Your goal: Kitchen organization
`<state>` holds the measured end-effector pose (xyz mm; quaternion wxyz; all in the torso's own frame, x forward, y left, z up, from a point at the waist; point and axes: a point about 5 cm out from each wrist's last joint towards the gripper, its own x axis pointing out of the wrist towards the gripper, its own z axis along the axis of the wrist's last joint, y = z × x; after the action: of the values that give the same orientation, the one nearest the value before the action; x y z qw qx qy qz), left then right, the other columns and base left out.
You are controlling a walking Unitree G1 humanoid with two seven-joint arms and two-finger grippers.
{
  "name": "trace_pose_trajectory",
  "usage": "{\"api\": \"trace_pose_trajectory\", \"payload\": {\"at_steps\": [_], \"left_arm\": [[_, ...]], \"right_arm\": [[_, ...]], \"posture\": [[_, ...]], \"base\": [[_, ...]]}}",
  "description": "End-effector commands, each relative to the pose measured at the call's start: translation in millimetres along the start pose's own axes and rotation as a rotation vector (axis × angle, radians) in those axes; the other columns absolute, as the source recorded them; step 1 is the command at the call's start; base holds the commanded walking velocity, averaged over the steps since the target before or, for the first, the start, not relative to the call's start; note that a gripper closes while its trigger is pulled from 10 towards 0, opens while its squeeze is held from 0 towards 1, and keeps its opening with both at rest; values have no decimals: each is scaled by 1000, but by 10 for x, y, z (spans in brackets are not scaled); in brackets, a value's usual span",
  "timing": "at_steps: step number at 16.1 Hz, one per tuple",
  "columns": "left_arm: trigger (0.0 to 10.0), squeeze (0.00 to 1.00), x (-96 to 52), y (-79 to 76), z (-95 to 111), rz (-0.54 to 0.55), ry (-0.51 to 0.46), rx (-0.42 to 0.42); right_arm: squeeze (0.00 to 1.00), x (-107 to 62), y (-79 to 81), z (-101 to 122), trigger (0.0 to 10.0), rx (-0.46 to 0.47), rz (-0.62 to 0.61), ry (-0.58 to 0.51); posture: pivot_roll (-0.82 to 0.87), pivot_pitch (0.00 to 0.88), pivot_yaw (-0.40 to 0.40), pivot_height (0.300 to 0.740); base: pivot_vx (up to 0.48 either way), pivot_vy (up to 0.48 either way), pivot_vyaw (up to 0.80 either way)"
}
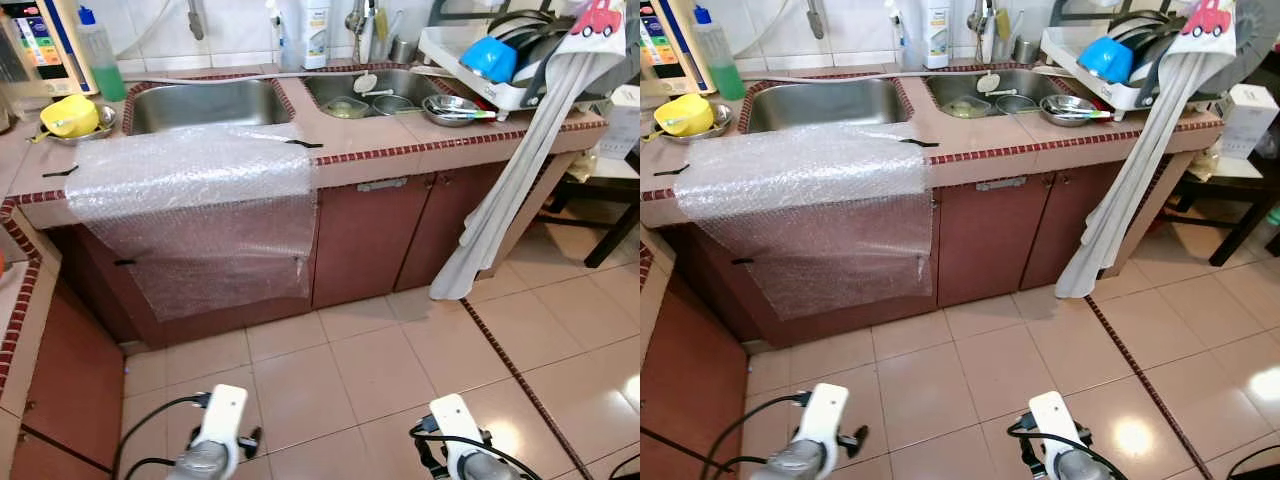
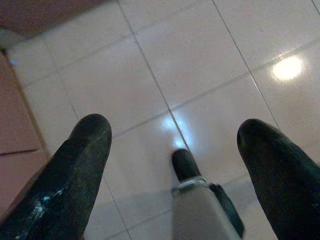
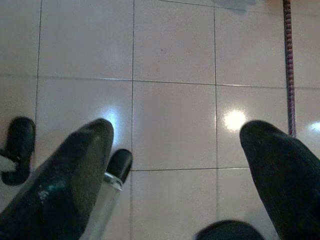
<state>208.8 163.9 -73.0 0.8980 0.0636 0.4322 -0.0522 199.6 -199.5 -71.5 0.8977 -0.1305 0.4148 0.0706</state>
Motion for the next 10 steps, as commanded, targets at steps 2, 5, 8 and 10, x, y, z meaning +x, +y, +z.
{"api": "trace_pose_trajectory", "payload": {"at_steps": [2,5,8,10], "left_arm": [[10000,0,-2,44,169,-8,-122,33],[10000,0,-69,150,443,-35,-361,65],[10000,0,-152,252,544,-27,-493,57],[10000,0,-305,323,732,-23,-696,77]], "right_arm": [[0,15,-101,210,10000,71,-25,-115],[0,-58,-325,580,10000,139,-80,-376],[0,-217,-472,725,10000,138,-137,-531],[0,-522,-568,942,10000,169,-172,-715]], "posture": [[-46,0,30,740],[-43,0,38,740],[-45,0,44,740],[-34,0,49,740]], "base": [[0,0,0],[0,0,0],[0,0,0],[0,0,0]]}}
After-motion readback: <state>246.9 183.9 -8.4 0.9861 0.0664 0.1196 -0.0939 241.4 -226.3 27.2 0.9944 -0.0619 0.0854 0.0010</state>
